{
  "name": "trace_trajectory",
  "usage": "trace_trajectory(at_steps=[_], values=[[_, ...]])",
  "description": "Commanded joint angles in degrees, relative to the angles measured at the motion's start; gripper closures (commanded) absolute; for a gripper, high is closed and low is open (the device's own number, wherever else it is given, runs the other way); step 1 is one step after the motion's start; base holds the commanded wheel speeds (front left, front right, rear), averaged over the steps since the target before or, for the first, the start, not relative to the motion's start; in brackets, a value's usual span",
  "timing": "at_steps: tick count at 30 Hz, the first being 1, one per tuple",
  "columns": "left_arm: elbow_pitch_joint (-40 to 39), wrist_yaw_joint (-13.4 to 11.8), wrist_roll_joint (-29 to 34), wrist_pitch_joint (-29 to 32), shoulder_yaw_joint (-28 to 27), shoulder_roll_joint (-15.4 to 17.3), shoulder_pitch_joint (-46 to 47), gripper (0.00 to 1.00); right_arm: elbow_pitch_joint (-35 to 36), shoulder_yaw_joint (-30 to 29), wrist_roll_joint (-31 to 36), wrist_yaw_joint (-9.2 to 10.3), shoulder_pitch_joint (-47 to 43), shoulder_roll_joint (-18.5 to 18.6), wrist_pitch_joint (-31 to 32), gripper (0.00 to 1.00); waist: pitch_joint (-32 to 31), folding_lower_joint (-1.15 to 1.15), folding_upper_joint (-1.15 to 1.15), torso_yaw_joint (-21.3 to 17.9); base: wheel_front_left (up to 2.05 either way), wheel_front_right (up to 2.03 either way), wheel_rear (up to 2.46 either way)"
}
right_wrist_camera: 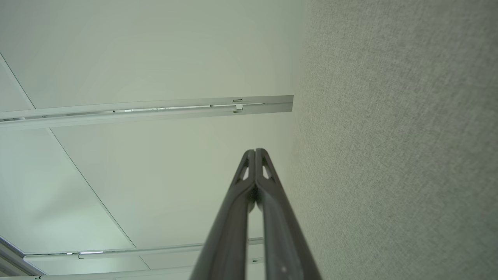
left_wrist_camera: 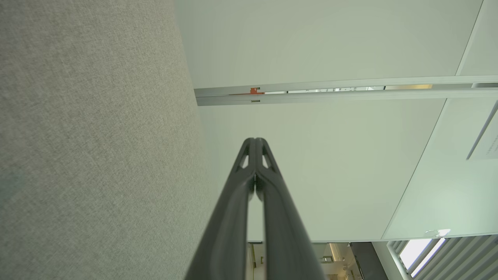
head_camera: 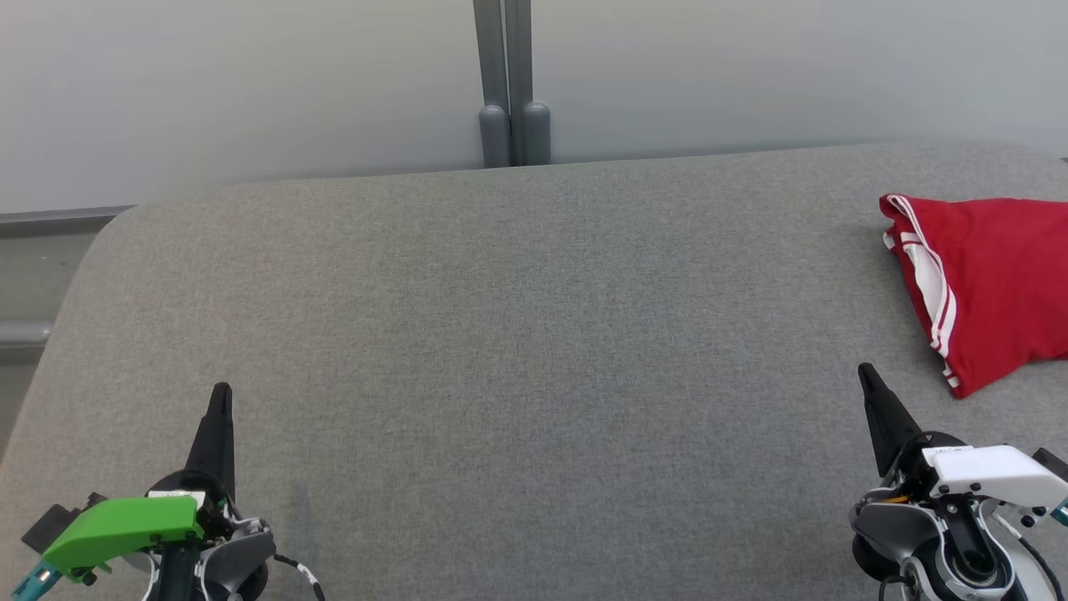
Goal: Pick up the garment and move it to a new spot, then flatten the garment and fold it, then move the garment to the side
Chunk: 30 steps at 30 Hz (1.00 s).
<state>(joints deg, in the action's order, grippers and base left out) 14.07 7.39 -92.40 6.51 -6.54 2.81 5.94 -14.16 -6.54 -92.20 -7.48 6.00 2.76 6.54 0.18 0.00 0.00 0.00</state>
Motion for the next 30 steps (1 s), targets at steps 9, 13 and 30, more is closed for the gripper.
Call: trace_trajectory(at_steps=[9,13,30], values=[[-0.1,0.3,0.0,0.3,-0.2,0.1,0.6,1.00,0.3,-0.1,-0.4,-0.02,0.4,0.2,0.2,1.00,0.0,0.00,0.00,0.0,0.00,0.00,0.00],[-0.1,0.3,0.0,0.3,-0.1,0.1,0.6,1.00,0.3,-0.1,-0.4,-0.02,0.4,0.2,0.2,1.00,0.0,0.00,0.00,0.0,0.00,0.00,0.00],[-0.1,0.3,0.0,0.3,-0.1,0.1,0.6,1.00,0.3,-0.1,-0.4,-0.02,0.4,0.2,0.2,1.00,0.0,0.00,0.00,0.0,0.00,0.00,0.00]])
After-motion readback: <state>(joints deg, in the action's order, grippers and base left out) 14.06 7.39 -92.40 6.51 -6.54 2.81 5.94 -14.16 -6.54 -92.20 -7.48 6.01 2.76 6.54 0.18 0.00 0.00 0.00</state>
